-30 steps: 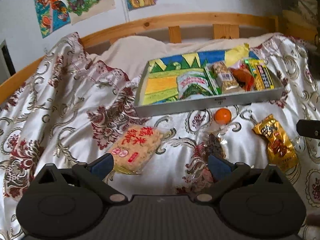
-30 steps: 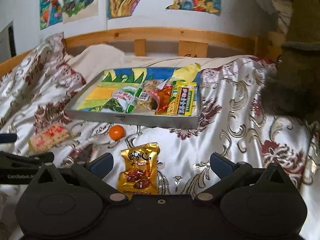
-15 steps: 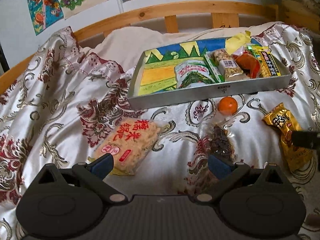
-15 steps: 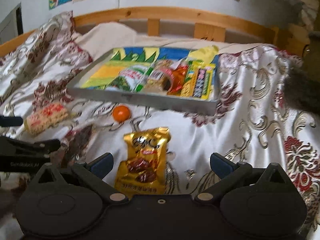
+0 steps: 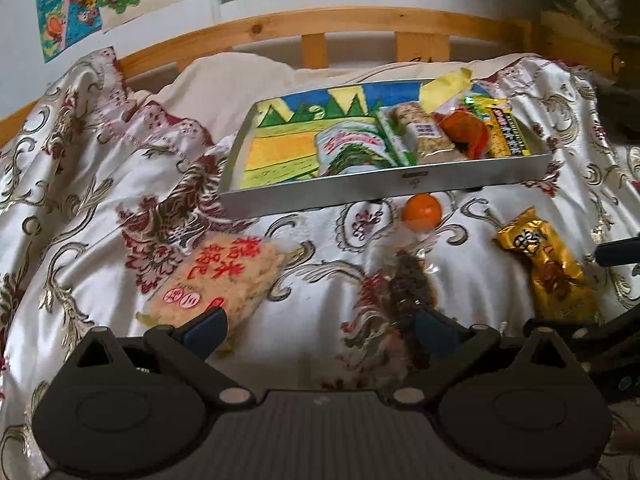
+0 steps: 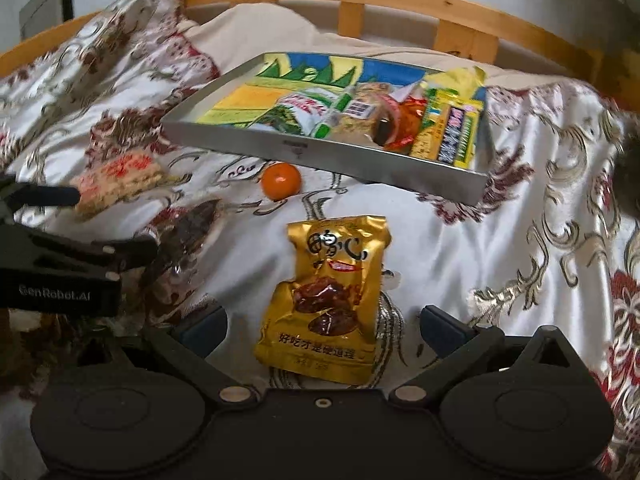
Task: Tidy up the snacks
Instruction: 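Grasp the dark jerky stick with the left tool while the right tool grasps the gold bag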
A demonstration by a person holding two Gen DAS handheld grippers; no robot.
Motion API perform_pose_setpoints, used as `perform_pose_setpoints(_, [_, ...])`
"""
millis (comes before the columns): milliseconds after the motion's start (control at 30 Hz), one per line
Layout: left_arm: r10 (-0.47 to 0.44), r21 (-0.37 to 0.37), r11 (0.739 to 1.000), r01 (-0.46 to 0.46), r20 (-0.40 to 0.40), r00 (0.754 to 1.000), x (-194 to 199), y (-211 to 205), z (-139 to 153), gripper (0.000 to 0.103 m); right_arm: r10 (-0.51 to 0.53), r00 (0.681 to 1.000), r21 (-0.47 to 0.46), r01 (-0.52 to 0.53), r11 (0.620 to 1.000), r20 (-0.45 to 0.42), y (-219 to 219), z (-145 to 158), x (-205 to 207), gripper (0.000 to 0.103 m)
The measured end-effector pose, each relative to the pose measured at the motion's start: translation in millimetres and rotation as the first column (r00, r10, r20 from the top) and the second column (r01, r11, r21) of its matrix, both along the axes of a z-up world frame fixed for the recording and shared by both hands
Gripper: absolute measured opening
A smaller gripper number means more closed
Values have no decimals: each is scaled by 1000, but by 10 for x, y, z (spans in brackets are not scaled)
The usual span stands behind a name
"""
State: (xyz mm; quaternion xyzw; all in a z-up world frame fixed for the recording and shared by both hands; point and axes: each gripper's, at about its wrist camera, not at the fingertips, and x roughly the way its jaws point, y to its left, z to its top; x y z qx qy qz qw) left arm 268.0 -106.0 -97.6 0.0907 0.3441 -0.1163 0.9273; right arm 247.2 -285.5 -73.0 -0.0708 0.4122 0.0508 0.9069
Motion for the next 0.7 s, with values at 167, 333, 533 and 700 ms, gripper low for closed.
perform_pose_setpoints(167, [-48,4,999,48,16,999,-30,-65,29,102,22,1000,-7,-22,1000,0,30,-15,15,99])
perform_pose_setpoints(333, [-35,11,999,35,11,999,-9,-80,28,102,20,1000,-2,-20,1000,7,5,-6,14,97])
perform_pose_setpoints(533, [-23,7,1000,23,-2,1000,15,-45,24,102,14,1000,-11,-14,1000,-6,-8,-22,23,89])
perform_pose_setpoints(700, [-20,-3,1000,20,-6,1000,15,-30,29,102,-8,1000,-2,8,1000,-28,-56,-56,53,78])
